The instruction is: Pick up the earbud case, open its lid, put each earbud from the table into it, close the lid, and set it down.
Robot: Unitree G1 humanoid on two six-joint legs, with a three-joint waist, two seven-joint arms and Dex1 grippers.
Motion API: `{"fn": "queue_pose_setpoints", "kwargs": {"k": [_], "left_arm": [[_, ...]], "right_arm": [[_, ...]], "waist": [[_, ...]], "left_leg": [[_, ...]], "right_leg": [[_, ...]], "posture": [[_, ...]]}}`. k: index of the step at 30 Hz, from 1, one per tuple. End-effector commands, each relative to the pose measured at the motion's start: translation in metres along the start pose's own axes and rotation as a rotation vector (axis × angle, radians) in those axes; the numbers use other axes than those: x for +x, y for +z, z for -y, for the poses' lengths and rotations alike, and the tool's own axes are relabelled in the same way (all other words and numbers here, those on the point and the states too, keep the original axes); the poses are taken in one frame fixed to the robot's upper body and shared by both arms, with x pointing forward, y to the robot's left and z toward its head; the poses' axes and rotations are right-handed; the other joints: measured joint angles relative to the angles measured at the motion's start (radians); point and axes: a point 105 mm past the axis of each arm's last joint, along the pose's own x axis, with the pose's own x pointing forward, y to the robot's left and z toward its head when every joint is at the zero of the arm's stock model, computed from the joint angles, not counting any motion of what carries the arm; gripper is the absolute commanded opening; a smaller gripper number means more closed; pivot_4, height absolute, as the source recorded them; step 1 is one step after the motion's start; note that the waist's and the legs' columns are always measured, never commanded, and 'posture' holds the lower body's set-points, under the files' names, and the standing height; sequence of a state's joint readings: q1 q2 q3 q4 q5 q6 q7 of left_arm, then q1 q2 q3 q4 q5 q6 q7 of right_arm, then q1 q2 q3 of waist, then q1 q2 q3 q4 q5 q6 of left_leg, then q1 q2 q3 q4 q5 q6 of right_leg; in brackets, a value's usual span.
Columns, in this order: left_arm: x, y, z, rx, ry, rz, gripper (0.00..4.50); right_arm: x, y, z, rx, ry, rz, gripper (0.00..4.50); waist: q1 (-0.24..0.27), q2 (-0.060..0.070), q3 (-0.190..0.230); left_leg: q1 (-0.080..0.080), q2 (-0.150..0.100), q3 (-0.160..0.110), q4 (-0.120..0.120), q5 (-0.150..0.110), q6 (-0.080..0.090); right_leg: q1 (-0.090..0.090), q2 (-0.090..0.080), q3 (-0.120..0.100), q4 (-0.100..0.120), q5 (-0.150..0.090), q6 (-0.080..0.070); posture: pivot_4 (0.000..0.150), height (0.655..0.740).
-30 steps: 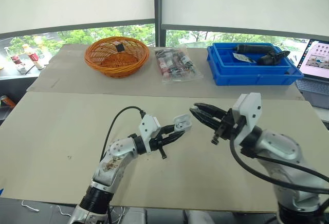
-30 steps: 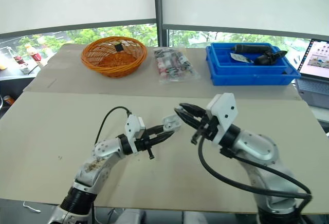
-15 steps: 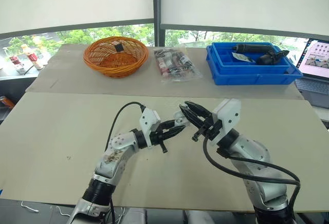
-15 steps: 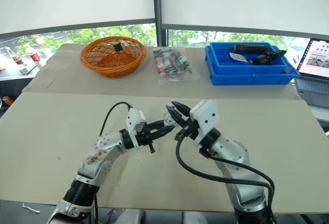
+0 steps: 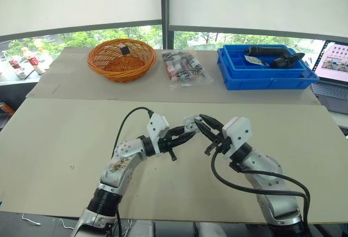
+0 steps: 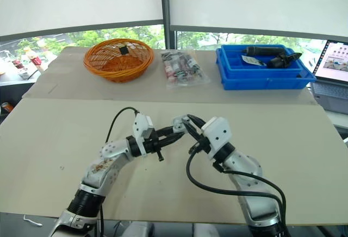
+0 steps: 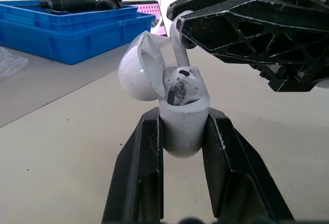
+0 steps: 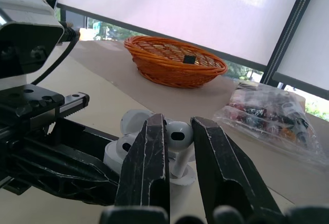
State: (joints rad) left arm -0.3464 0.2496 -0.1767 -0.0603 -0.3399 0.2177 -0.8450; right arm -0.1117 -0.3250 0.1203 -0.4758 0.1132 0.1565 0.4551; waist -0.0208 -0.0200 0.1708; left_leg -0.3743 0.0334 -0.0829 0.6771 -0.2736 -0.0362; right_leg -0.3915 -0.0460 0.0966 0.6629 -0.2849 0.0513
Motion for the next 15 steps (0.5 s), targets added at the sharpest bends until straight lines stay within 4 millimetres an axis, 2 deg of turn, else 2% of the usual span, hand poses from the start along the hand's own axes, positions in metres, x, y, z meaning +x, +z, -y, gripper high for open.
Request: {"fn": "queue_pose_setpoints", "kwargs": {"k": [1,8,12,14,15], "left_arm": [[0.001,0.013,0.001,0.041,-0.016,0.040,0.54],[0.000,0.013,0.002,0.039,-0.019,0.042,0.54],[0.000,0.013,0.003,0.043,-0.021,0.043,0.54],[0.000,0.013,0.003,0.045,-0.024,0.042,0.54],[0.000,0.012,0.004,0.047,-0.026,0.041,0.54]], "right_arm": [[0.001,0.005,-0.001,-0.052,-0.008,0.029,0.33],[-0.001,-0.004,-0.005,-0.092,0.007,-0.006,0.33],[-0.003,-0.004,-0.009,-0.042,0.024,-0.002,0.33],[-0.004,-0.002,-0.010,-0.006,0.018,0.007,1.42],[-0.004,-0.001,-0.010,0.005,0.020,0.007,1.71]], "waist": [[0.000,0.000,0.000],[0.001,0.000,0.000],[0.000,0.000,0.000],[0.000,0.000,0.000],[0.000,0.000,0.000]], "left_leg": [[0.000,0.000,0.000,0.000,0.000,0.000],[0.000,0.000,0.000,0.000,0.000,0.000],[0.000,0.000,0.000,0.000,0.000,0.000],[0.000,0.000,0.000,0.000,0.000,0.000],[0.000,0.000,0.000,0.000,0.000,0.000]], "right_leg": [[0.000,0.000,0.000,0.000,0.000,0.000],[0.000,0.000,0.000,0.000,0.000,0.000],[0.000,0.000,0.000,0.000,0.000,0.000],[0.000,0.000,0.000,0.000,0.000,0.000],[0.000,0.000,0.000,0.000,0.000,0.000]], "posture": [[0.150,0.7114],[0.150,0.7114],[0.150,0.7114],[0.150,0.7114],[0.150,0.7114]]}}
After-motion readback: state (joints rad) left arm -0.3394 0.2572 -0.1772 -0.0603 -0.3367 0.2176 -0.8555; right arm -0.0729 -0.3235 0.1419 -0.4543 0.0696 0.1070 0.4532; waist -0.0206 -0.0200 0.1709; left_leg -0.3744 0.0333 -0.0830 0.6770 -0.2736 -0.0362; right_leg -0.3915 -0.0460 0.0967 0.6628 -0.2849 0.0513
